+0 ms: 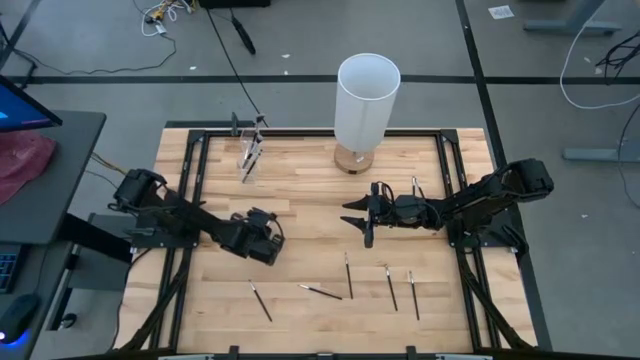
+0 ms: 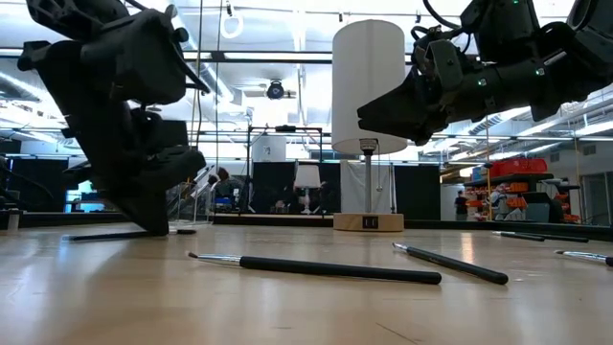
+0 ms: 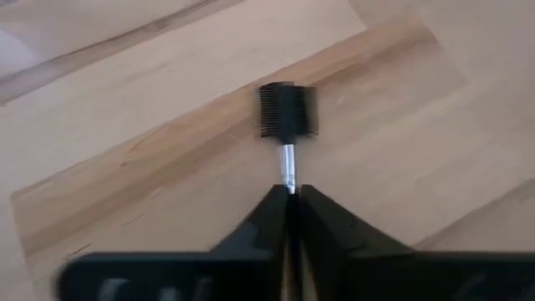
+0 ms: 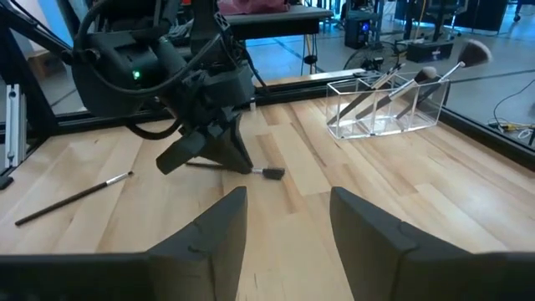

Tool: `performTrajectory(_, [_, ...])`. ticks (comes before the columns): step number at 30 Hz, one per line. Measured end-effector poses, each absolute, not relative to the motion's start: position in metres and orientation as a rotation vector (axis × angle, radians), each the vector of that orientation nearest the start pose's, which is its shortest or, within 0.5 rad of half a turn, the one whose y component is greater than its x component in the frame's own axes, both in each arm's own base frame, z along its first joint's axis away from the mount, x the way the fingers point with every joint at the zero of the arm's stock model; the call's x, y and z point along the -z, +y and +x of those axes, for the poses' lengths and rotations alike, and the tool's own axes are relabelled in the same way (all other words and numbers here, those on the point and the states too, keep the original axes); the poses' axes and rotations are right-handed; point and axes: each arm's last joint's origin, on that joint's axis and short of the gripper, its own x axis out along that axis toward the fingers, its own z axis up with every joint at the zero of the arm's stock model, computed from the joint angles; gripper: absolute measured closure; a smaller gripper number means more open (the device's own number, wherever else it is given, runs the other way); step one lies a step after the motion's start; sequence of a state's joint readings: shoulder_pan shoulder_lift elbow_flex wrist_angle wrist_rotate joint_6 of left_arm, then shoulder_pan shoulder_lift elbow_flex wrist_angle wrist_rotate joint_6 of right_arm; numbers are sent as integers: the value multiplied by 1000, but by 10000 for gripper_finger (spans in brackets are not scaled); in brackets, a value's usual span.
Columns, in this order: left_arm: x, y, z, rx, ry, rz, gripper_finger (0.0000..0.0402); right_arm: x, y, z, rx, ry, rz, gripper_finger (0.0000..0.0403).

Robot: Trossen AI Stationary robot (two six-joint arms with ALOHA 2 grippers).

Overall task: Put items in baskets/containers
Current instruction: Put the black brow brush into the transparent organizer

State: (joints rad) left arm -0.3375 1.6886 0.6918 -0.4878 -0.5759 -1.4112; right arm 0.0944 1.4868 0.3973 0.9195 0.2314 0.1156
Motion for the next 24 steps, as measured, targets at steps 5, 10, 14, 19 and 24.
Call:
performTrajectory(5, [-98, -69, 231, -970, 892, -519, 387, -161, 18, 258, 146, 160, 93, 227])
performTrajectory(10, [-104, -78, 231, -905, 835, -533, 391, -161, 18, 258, 140, 162, 101, 227])
performTrajectory(14, [-116, -85, 234, -812, 796, -599, 396, -159, 19, 258, 126, 177, 119, 227])
performTrajectory(19, [-131, -92, 250, -648, 667, -574, 399, -156, 21, 258, 37, 217, 126, 227])
performTrajectory(24, [-141, -92, 263, -575, 555, -487, 399, -151, 24, 256, -39, 281, 141, 227])
